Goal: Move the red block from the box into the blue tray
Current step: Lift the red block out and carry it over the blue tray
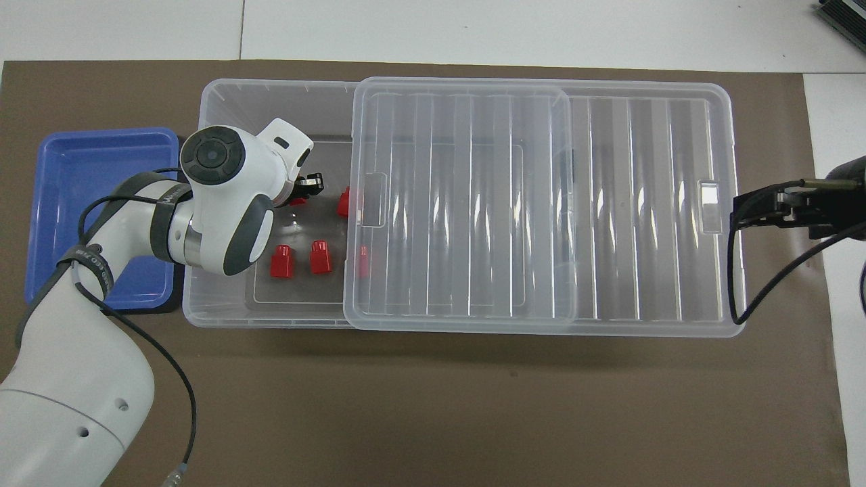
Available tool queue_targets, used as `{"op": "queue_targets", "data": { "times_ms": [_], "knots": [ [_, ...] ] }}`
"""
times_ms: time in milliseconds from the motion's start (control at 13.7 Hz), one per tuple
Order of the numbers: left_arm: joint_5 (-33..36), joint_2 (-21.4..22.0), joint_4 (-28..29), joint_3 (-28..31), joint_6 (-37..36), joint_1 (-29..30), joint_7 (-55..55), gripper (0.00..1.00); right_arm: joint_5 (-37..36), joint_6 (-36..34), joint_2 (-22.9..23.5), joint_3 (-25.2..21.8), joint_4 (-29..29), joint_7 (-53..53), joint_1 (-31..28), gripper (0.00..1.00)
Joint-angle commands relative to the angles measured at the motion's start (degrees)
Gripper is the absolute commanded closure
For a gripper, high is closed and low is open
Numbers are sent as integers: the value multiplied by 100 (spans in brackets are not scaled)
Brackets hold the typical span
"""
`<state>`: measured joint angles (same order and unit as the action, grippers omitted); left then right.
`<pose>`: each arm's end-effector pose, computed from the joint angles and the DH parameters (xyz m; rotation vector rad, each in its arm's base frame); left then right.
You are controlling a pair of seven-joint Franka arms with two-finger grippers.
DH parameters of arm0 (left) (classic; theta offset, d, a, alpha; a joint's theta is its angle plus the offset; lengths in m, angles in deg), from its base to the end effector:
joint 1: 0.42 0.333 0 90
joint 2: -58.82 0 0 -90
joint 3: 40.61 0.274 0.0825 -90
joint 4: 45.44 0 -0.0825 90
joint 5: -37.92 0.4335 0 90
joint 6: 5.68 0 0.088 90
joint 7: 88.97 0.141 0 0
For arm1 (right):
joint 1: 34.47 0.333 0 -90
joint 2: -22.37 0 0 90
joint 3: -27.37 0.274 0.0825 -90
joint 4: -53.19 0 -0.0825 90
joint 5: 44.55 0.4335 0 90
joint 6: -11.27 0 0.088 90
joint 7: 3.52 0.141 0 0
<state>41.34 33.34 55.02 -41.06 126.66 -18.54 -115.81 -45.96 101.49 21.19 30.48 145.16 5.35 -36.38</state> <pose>0.6597 -0.2186 0.2270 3.1280 0.1684 0.1876 0.5980 0.0093 0.5433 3.1081 -0.2080 -0.0120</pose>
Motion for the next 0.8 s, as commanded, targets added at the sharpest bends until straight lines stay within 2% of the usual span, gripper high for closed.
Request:
{"op": "queue_targets", "data": {
  "times_ms": [0, 585, 732],
  "knots": [
    [62, 166, -544, 37, -945, -51, -119, 100, 61, -22, -41, 50, 49, 80, -55, 0],
    [-456, 1361, -606, 72, -2422, 36, -427, 100, 61, -22, -41, 50, 49, 80, -46, 0],
    [-387, 1432, -1017, 63, -3097, 307, -288, 100, 61, -13, -41, 50, 49, 71, -46, 0]
  ]
}}
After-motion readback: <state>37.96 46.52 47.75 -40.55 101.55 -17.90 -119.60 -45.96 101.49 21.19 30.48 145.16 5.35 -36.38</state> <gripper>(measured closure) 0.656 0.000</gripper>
